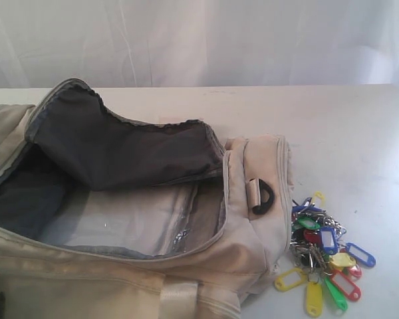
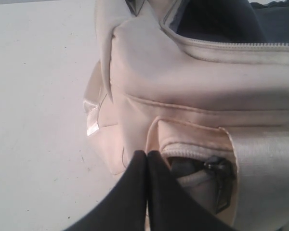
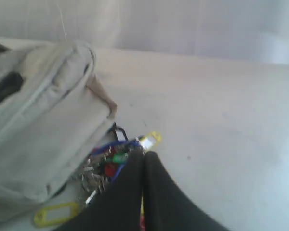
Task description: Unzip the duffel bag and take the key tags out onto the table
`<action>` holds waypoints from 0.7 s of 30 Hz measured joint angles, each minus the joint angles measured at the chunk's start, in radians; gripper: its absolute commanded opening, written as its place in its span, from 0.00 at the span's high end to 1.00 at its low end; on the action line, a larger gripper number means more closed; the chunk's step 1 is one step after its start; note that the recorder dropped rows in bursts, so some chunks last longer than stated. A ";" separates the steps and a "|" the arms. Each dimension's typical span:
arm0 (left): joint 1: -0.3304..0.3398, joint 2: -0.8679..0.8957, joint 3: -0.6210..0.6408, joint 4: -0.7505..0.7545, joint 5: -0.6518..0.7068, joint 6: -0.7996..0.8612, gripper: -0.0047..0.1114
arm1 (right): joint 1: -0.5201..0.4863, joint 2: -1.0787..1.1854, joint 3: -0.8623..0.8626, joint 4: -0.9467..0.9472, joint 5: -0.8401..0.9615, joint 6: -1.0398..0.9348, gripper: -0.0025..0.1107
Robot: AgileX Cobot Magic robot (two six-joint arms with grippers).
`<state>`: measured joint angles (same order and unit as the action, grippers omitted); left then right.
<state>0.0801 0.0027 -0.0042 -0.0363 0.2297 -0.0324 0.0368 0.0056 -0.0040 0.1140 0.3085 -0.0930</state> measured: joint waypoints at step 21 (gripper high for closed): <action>0.000 0.000 0.000 0.000 0.000 0.000 0.96 | -0.084 0.000 0.002 -0.015 0.022 0.049 0.98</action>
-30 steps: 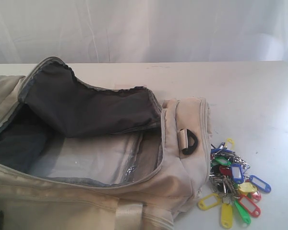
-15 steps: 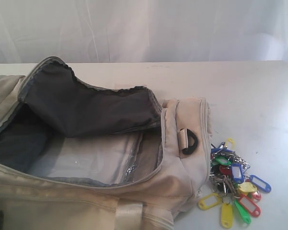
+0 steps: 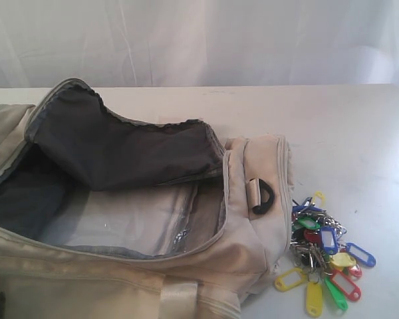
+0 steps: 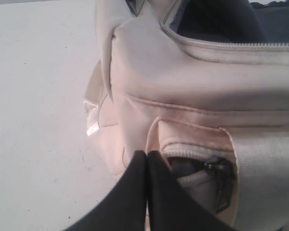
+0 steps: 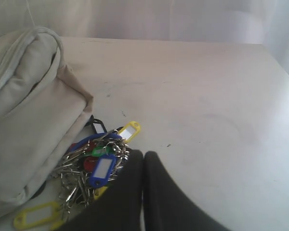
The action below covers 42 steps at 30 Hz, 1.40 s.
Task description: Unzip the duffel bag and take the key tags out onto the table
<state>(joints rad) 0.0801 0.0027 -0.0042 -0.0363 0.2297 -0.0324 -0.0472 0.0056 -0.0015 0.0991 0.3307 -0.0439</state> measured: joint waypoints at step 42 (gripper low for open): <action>0.000 0.000 0.000 0.000 0.000 0.000 0.96 | -0.006 0.000 0.000 0.000 -0.004 0.000 0.98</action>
